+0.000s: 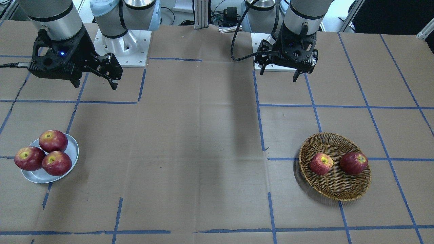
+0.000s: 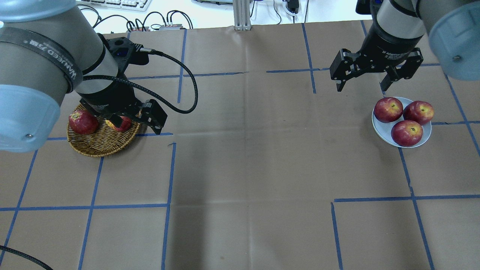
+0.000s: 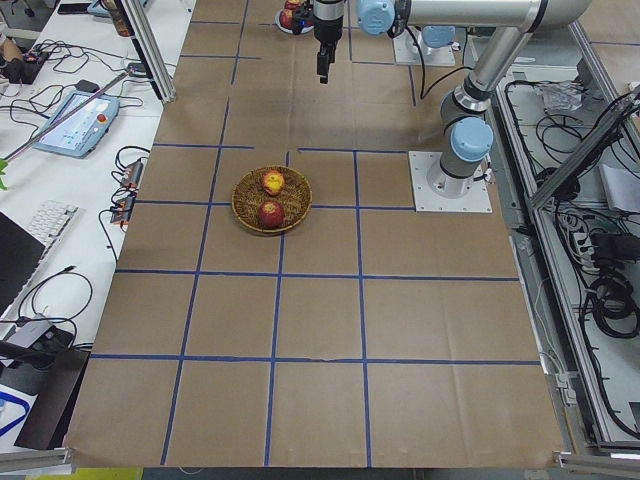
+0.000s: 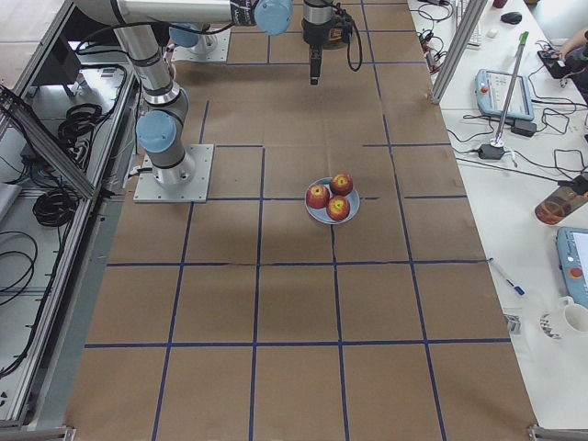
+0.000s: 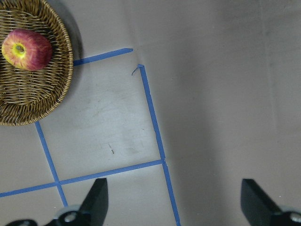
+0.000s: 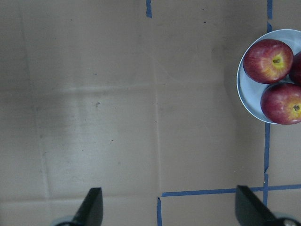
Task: Transfer apple from basket to plate
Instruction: 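Lower the left gripper over the yellow-red apple in the wicker basket, then close the left gripper on the yellow-red apple and lift it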
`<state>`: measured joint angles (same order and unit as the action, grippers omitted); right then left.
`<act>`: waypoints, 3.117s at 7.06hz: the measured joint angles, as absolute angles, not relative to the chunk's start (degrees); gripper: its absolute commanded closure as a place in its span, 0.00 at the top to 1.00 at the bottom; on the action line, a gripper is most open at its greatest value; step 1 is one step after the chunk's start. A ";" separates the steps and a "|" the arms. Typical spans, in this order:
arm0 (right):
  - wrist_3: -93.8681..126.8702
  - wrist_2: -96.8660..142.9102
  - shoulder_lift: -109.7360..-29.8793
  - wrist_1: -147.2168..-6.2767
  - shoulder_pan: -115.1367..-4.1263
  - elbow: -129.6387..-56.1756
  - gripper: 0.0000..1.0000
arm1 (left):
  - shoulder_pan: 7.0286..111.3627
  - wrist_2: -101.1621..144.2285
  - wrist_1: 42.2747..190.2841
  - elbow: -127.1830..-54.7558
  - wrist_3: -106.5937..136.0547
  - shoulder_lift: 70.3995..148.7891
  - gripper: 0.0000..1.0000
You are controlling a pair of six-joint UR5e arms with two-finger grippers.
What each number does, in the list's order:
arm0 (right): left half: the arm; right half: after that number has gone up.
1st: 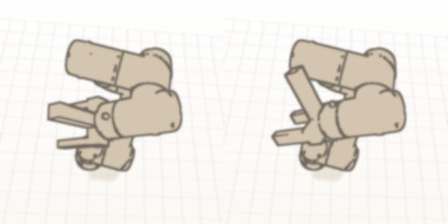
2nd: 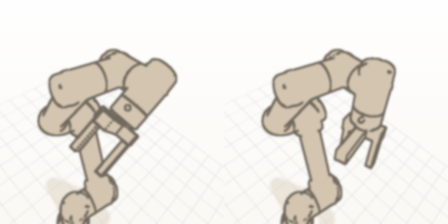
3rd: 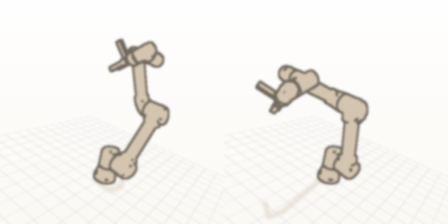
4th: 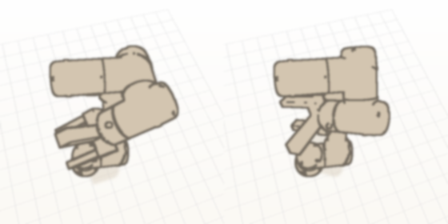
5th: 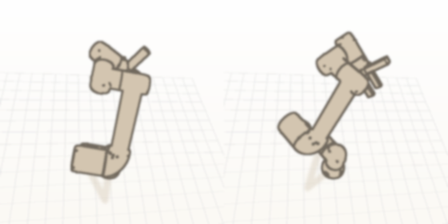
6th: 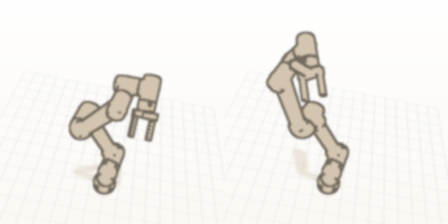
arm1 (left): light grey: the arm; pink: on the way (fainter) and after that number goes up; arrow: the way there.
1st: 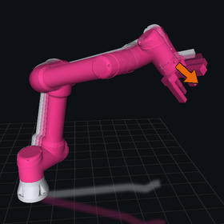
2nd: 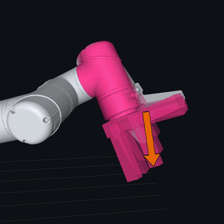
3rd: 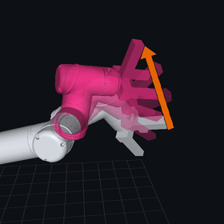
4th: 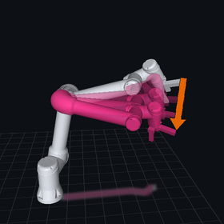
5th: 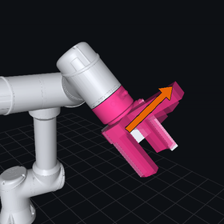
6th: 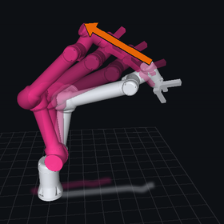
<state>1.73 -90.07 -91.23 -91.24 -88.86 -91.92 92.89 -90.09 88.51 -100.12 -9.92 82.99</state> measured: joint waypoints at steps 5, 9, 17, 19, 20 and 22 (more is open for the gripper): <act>1.69 -90.03 -91.20 -91.23 -88.82 -91.93 1.00 | 92.68 -90.12 85.52 -100.17 -10.69 84.22 0.99; 1.75 -90.02 -91.20 -91.23 -88.85 -92.01 1.00 | 92.61 -90.18 84.68 -100.28 -11.87 84.53 0.99; 1.69 -90.02 -91.16 -91.20 -88.86 -92.02 1.00 | 75.30 -90.03 63.50 -112.97 -46.49 93.94 0.98; 1.67 -90.02 -91.18 -91.21 -88.86 -92.02 1.00 | 71.28 -90.14 58.27 -112.23 -56.22 100.60 0.98; 1.67 -90.01 -91.16 -91.22 -88.86 -92.02 1.00 | 70.52 -90.15 57.08 -111.14 -59.25 102.77 0.98; 1.67 -90.04 -91.19 -91.23 -88.86 -92.02 1.00 | 70.18 -89.87 56.47 -107.44 -62.21 107.08 0.98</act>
<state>1.67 -90.04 -91.19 -91.23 -88.86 -92.02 70.18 -89.87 56.47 -107.44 -62.21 107.08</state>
